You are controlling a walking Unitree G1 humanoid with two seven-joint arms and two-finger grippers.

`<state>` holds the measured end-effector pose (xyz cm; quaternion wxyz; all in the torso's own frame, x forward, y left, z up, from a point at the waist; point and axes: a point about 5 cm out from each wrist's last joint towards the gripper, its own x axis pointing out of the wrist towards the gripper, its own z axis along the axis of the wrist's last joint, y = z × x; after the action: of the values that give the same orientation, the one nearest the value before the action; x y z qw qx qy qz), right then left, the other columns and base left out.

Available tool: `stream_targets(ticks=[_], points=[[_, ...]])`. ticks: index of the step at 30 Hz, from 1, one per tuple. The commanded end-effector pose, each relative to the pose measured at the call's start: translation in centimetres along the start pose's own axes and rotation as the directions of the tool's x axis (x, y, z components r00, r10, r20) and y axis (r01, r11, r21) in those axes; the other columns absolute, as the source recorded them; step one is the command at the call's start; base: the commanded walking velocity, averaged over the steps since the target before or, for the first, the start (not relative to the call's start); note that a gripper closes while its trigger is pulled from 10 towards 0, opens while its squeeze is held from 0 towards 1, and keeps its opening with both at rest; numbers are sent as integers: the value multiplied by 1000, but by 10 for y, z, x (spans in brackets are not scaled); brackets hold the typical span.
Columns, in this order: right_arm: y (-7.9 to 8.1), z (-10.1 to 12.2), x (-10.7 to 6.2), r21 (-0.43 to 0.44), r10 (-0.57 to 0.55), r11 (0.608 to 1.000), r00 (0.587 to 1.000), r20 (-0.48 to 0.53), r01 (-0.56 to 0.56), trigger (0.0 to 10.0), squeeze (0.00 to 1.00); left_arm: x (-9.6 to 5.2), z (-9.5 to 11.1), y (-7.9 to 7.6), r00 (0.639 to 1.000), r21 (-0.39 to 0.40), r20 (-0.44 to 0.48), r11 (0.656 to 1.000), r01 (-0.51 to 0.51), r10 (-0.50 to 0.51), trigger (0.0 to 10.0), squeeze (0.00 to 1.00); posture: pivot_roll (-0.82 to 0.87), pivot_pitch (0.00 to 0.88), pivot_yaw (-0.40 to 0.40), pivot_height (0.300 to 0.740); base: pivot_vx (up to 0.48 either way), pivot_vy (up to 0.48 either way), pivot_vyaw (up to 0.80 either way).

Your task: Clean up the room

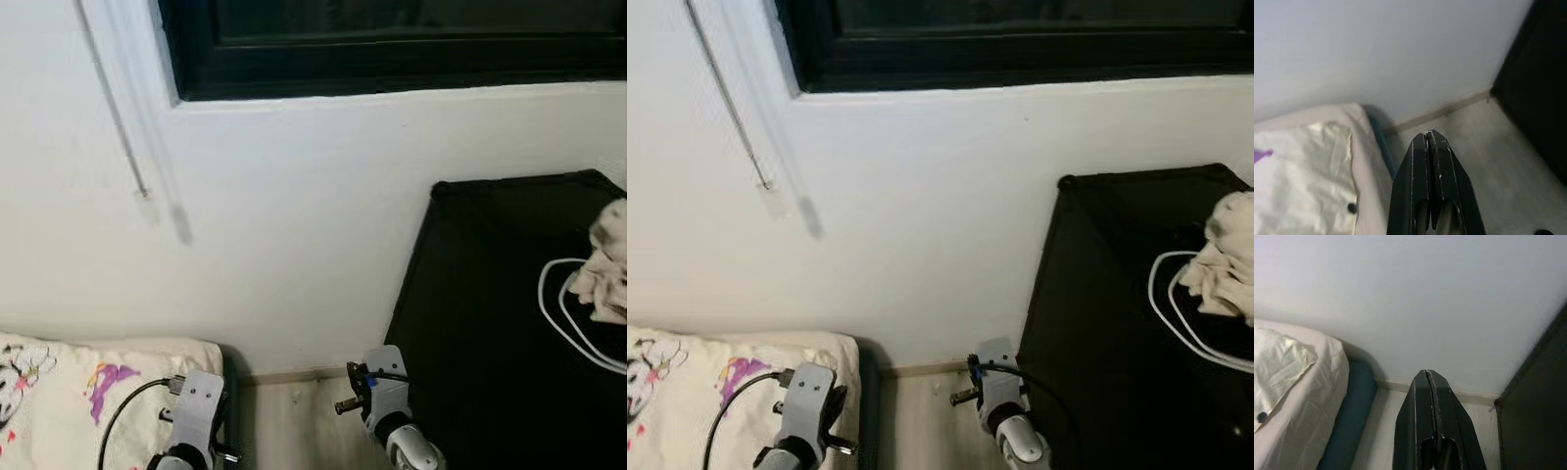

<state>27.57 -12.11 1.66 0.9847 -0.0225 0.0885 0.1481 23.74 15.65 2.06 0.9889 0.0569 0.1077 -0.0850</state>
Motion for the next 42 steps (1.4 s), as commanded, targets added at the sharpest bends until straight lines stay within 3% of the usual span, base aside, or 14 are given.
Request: stream_targets(ticks=[1, 13, 27, 33, 42], points=[[-1, -5, -3, 36, -15, 999, 1000, -26, 16, 10000, 0, -2, -3, -2, 1000, -10, -13, 1000, 2, -2, 10000, 0, -22, 112, -14, 740, 0, 0, 0], [-2, -5, -3, 42, -15, 999, 1000, -27, 16, 10000, 0, -4, 0, -5, 1000, -9, 0, 1000, -11, 11, 10000, 0, -22, 122, -15, 740, 0, -384, 0], [-1, -4, -2, 38, -9, 999, 999, -35, 11, 10000, 0, -4, -2, -4, 999, -30, -24, 999, -29, 28, 10000, 0, -21, 129, -16, 740, 0, 0, 0], [-1, -4, 0, -18, 10, 1000, 999, -50, -11, 10000, 0, -3, -3, -5, 999, -25, -34, 999, -27, 26, 10000, 0, -23, 129, -16, 740, 0, 0, 0], [-1, -5, -1, -31, 14, 999, 998, -54, -16, 10000, 0, -3, -2, -5, 1000, -28, -25, 999, -18, 17, 10000, 0, -23, 125, -20, 740, 0, 0, 800]])
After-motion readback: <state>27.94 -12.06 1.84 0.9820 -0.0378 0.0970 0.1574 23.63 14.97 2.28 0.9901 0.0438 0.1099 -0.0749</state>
